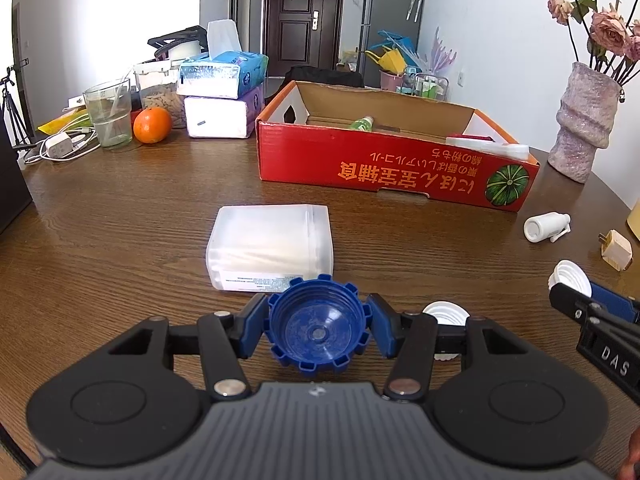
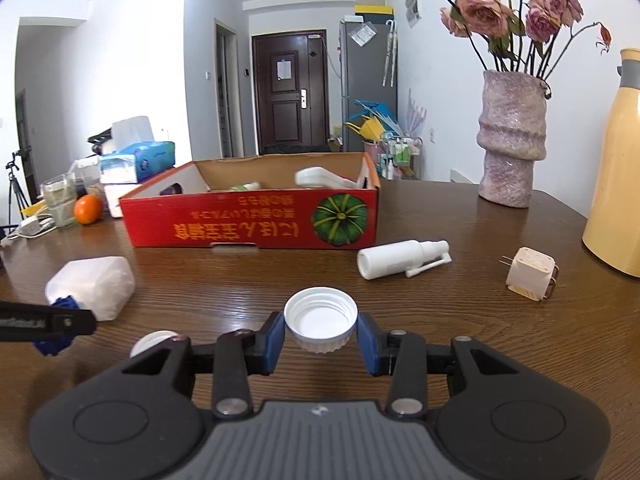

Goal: Organize rigid objects
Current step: 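Carry the blue cap and white cap toward the red box with both grippers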

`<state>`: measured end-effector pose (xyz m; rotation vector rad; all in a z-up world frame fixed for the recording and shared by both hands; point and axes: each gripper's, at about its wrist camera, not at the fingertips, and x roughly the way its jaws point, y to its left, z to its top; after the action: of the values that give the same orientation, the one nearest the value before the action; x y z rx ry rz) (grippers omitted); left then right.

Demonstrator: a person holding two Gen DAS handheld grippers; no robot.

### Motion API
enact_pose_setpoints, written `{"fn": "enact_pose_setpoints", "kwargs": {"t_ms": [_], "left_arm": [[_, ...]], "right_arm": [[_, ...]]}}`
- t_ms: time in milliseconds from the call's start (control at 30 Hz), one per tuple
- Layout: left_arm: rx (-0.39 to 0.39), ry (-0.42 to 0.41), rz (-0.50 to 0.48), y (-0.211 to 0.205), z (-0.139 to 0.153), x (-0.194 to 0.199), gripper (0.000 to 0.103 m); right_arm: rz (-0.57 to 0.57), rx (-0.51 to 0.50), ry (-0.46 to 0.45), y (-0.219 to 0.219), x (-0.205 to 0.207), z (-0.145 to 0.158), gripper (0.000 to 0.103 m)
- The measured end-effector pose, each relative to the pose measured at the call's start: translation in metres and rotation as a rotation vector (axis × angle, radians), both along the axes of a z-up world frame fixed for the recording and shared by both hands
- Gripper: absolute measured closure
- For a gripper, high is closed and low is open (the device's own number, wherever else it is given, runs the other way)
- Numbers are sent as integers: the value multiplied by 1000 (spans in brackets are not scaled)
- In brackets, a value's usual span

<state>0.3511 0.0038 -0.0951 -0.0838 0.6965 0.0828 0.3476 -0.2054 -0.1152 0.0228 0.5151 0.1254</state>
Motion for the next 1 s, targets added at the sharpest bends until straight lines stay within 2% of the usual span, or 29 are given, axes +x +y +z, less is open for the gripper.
{"fn": "enact_pose_setpoints", "kwargs": {"t_ms": [600,1000], "left_arm": [[-16,-60,-12,4,18,-13,48],[-17,-99,9,17,39,-9,48]], "right_arm": [[54,14,-42,30,-24,18,64],[76,9,-88,50,-18,39,64]]}}
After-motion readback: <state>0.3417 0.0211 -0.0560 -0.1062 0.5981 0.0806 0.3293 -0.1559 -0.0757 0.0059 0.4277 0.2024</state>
